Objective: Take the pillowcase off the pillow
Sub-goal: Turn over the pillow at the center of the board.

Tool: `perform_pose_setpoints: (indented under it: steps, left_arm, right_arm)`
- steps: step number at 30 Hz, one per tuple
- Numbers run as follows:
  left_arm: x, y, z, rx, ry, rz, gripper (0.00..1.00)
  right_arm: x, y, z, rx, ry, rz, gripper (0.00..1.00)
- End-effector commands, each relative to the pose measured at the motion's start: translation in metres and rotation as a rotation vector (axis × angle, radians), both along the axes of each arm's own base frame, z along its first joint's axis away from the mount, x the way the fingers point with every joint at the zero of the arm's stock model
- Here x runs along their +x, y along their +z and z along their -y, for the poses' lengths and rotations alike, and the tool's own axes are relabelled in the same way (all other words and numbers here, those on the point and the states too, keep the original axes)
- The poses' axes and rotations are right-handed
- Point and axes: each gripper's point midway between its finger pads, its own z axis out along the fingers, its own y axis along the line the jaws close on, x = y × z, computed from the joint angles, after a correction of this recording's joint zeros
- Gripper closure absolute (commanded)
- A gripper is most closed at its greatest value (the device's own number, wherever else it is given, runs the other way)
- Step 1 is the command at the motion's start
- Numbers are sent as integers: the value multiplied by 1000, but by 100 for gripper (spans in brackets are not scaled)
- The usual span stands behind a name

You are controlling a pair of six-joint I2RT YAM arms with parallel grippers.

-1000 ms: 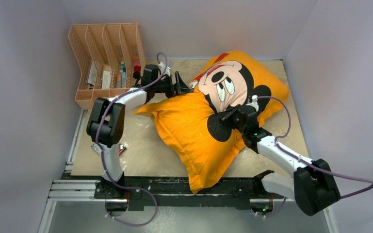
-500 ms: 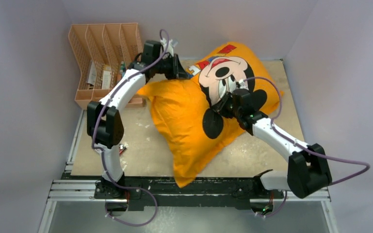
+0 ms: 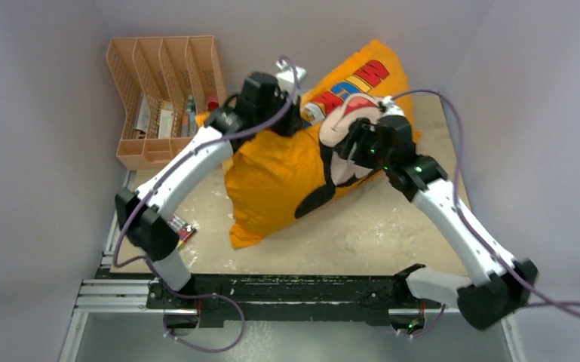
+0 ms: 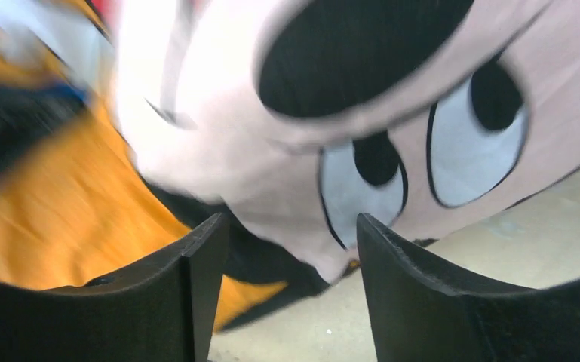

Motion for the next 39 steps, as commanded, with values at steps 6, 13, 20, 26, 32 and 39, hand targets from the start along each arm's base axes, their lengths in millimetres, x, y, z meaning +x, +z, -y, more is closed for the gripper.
perform_pose_setpoints:
  steps: [6, 13, 20, 26, 32, 39]
  left_arm:
    - [-140, -3, 38, -20, -99, 112, 100]
    - [-184, -32, 74, 107, -171, 118, 100]
    - [-210, -85, 79, 234, -129, 141, 100]
    - [-227, -147, 73, 417, -127, 129, 100]
    - [-227, -188, 67, 543, -86, 171, 100]
    - [-219, -242, 30, 804, 51, 242, 100]
  right_arm:
    - [-42, 78, 121, -207, -422, 240, 19]
    - [-30, 87, 124, -275, -420, 156, 11]
    - [-41, -26, 107, -202, -443, -125, 22]
    - [-92, -141, 84, 31, -453, -339, 67]
    - [-111, -171, 77, 139, -469, -371, 91]
    - [-71, -175, 28, 194, -221, -354, 91]
